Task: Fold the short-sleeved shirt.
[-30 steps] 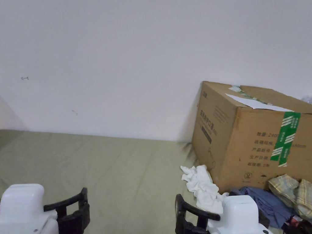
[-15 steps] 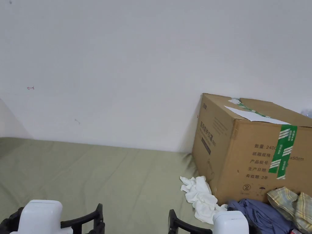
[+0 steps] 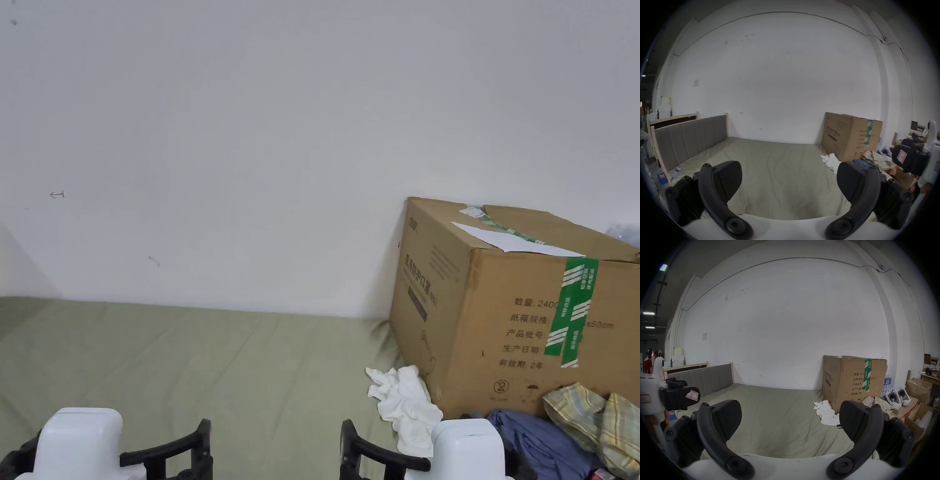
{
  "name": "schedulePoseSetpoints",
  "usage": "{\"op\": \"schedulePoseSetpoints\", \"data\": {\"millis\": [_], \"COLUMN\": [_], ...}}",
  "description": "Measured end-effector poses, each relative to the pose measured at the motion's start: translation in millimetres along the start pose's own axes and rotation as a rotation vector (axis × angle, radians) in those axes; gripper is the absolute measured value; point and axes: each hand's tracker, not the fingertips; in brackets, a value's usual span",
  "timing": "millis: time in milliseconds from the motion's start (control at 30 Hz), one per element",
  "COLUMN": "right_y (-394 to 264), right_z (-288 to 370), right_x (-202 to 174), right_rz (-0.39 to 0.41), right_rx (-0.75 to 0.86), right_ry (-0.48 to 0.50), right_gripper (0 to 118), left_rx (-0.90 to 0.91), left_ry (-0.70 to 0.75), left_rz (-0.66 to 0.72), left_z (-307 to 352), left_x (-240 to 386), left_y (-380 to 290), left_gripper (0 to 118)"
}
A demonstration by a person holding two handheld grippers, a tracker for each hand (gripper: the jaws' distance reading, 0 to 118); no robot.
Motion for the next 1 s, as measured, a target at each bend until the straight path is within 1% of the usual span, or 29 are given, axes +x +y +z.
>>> {"op": "schedulePoseSetpoints", "data": {"millis": [133,233,300,433,500,600,667,733,833,933,1000], "right_y": [1.1,1.1,1.3,3.8,4.3,5.8,6.6,7.3,8.0,9.4,9.4], "right_z": [-0.4,0.4,0.9,0.1,0.9,2.4,2.5,0.1,0.0,0.5,1.1], "right_x": [-0.8,-2.4,-3.1,-6.6,-8.5,-9.7,-10.2,-10.6,-10.7,-9.8,-9.2], "right_rz": [0.022,0.026,0.025,0.044,0.052,0.052,0.054,0.064,0.072,0.071,0.069], "right_rx": [-0.013,-0.01,-0.008,-0.014,-0.008,-0.006,-0.007,-0.018,-0.013,-0.014,-0.01], "right_ry": [0.002,-0.004,0.002,0.016,0.014,0.024,0.032,0.031,0.026,0.029,0.025], "right_gripper": [118,118,118,118,118,118,118,118,118,118,118], "left_rx": [0.008,0.026,0.052,0.045,0.036,0.056,0.065,0.075,0.059,0.047,0.035], "left_ry": [-0.002,0.006,-0.008,-0.033,-0.018,0.043,0.014,-0.031,-0.056,-0.047,-0.009], "left_rz": [0.005,-0.062,-0.083,-0.074,-0.076,-0.123,-0.151,-0.131,-0.081,-0.067,-0.055], "left_z": [0.7,4.6,9.1,13.3,13.4,17.2,19.9,22.7,23.5,20.7,18.0], "left_x": [2.4,7.9,10.6,15.5,20.7,27.5,28.8,27.4,24.0,22.0,20.8], "left_y": [-0.4,1.3,1.8,4.7,4.5,4.4,3.1,1.5,2.2,2.9,3.9], "left_gripper": [118,118,118,118,118,118,118,118,118,118,118]}}
